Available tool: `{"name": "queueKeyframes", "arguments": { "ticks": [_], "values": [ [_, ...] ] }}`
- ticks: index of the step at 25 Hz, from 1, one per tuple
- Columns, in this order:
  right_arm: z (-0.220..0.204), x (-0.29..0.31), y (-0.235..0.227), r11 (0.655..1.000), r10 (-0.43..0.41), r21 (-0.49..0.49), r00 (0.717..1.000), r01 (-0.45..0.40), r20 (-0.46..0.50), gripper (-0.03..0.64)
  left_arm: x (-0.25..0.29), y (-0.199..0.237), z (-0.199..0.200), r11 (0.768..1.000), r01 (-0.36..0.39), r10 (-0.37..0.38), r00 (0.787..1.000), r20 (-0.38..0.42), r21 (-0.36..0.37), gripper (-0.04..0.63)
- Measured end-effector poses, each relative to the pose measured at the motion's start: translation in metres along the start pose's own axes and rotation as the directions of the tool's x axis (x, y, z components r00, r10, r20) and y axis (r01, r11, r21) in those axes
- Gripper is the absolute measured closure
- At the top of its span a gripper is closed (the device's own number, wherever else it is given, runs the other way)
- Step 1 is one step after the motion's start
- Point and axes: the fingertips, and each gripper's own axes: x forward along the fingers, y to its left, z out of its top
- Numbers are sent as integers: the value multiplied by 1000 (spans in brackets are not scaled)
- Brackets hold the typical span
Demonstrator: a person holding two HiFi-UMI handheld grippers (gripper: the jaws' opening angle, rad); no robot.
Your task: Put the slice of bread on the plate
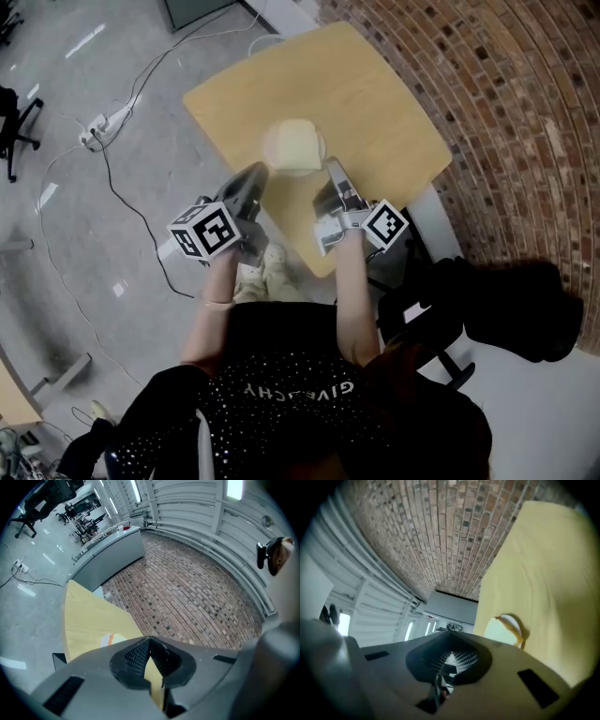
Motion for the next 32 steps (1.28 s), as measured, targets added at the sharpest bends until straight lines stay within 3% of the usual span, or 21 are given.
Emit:
{"name": "queueKeyframes", "arguments": {
  "ticks": [4, 10, 16, 32],
  "values": [
    [4, -14, 21, 988, 103, 108, 994, -107, 40, 604, -2, -15, -10, 1000, 21, -21, 1000, -18, 22, 585],
    [-10, -28, 25, 993, 69, 103, 997, -65, -42, 604, -5, -34, -19, 998, 37, -35, 999, -31, 57, 584],
    [-12, -36, 20, 990, 53, 132, 998, -47, -43, 604, -8, -41, -20, 996, 31, -28, 999, -36, 87, 584],
    [-16, -30, 21, 990, 69, 132, 995, -58, -78, 604, -10, -38, -19, 997, 22, -21, 1000, -19, 74, 586]
  ]
}}
